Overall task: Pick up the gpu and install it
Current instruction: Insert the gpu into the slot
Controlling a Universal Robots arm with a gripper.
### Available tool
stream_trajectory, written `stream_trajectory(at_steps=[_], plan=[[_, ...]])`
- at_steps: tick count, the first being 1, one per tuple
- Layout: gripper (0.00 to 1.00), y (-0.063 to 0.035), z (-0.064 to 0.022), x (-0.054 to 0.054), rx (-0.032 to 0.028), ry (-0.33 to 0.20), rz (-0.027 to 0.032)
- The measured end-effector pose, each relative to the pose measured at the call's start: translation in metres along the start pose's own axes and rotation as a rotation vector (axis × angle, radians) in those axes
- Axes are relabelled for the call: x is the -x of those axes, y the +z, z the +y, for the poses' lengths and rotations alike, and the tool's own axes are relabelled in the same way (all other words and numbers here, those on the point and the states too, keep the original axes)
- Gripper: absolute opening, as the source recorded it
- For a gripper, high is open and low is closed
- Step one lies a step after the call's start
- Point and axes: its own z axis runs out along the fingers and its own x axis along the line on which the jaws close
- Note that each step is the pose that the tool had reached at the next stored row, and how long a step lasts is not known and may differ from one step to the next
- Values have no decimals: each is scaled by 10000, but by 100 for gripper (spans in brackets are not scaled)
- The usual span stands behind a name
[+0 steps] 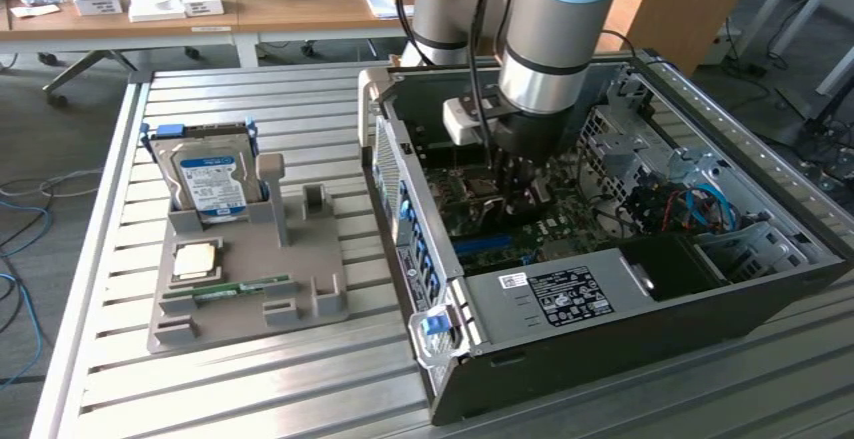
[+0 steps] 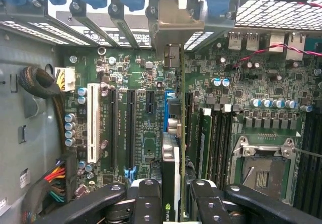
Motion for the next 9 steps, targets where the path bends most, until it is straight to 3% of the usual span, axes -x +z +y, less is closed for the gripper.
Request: stream_trajectory(at_steps=[9], plan=[[27,4,14,-2,-1,0,22]])
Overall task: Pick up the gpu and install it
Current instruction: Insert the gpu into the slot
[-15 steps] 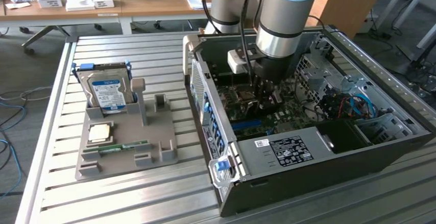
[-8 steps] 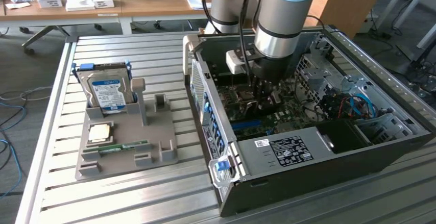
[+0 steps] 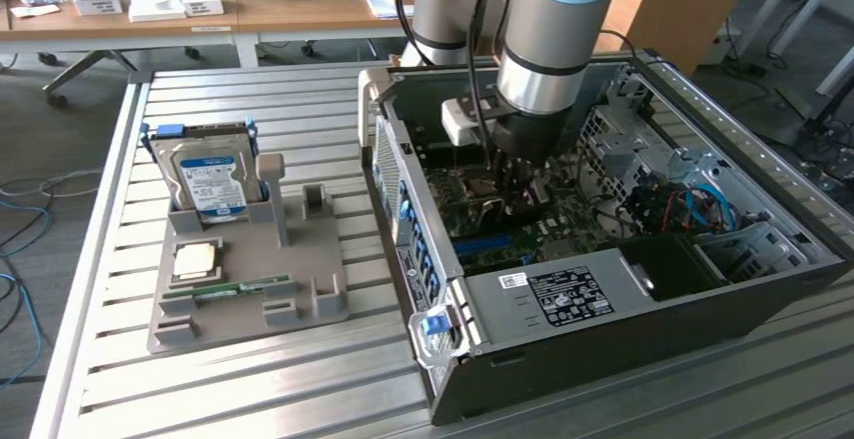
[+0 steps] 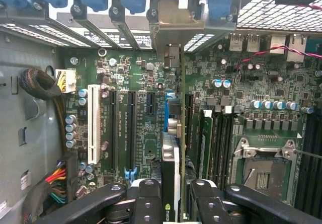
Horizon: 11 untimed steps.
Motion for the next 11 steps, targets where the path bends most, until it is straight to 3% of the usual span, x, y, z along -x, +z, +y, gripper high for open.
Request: stream_trajectory(at_steps=[11], plan=[[27,25,32,2,-5,5,0]])
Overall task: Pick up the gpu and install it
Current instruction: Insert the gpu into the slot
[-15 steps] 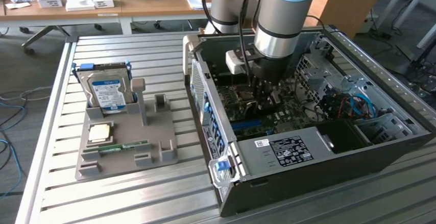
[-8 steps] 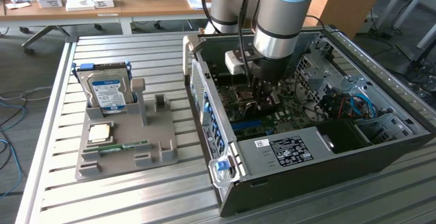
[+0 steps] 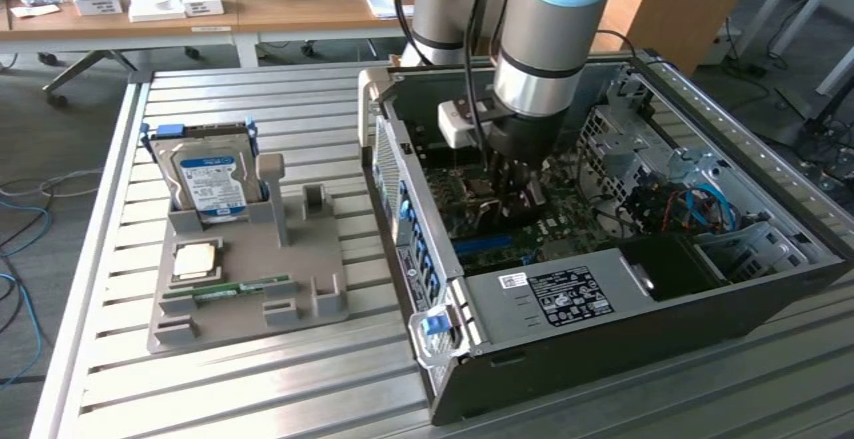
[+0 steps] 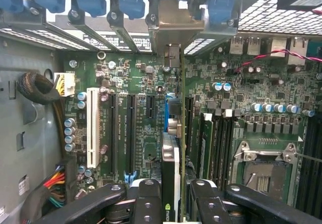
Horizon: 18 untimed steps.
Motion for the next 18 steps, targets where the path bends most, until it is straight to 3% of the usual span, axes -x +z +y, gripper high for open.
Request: stream_trajectory(at_steps=[18], plan=[[27,77,24,-1,-7,104,41]])
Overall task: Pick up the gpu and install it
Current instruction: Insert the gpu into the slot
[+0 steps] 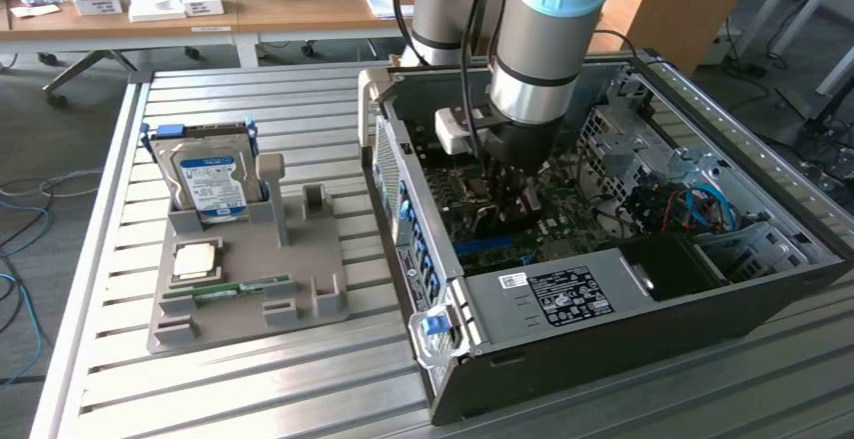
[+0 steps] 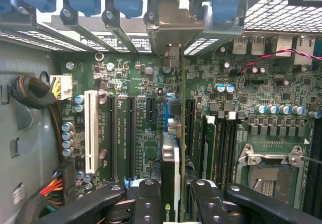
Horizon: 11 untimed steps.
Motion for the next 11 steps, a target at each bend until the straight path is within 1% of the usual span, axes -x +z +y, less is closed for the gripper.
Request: stream_trajectory(at_steps=[11], plan=[[27,19,16,0,-4,56,2]])
